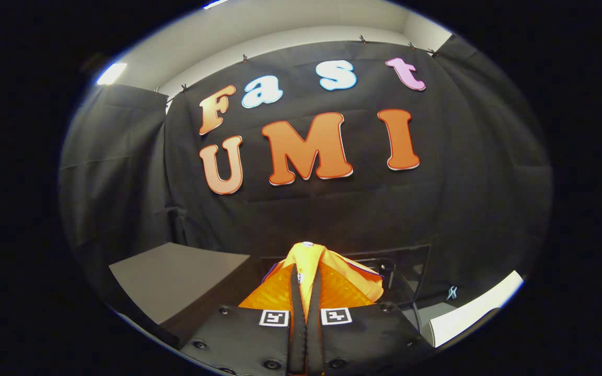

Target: Put the clothes into the washing machine and then close the washing machine lid.

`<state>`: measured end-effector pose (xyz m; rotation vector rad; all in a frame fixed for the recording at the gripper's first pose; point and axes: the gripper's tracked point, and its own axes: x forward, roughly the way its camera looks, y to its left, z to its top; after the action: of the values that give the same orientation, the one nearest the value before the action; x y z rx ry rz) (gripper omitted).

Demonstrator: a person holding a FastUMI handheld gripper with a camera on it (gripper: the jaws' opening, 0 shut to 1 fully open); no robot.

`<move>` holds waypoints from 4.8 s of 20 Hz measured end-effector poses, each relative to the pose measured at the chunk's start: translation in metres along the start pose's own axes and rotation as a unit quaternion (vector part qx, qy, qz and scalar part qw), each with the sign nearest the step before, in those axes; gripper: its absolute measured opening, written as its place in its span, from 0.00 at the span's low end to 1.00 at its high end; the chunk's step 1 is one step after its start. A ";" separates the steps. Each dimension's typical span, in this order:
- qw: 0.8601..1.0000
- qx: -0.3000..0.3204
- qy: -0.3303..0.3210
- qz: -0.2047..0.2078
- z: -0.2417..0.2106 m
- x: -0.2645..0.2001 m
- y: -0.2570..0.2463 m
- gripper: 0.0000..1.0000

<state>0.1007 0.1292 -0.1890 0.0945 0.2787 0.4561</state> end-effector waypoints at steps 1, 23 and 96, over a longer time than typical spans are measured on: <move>1.000 0.002 0.015 -0.003 -0.017 0.005 -0.008 0.09; 0.964 0.014 0.263 -0.043 -0.285 0.108 -0.056 0.09; 0.988 -0.017 0.106 -0.111 -0.003 0.244 -0.095 1.00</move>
<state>0.3500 0.1537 -0.2664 -0.0201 0.4855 0.2486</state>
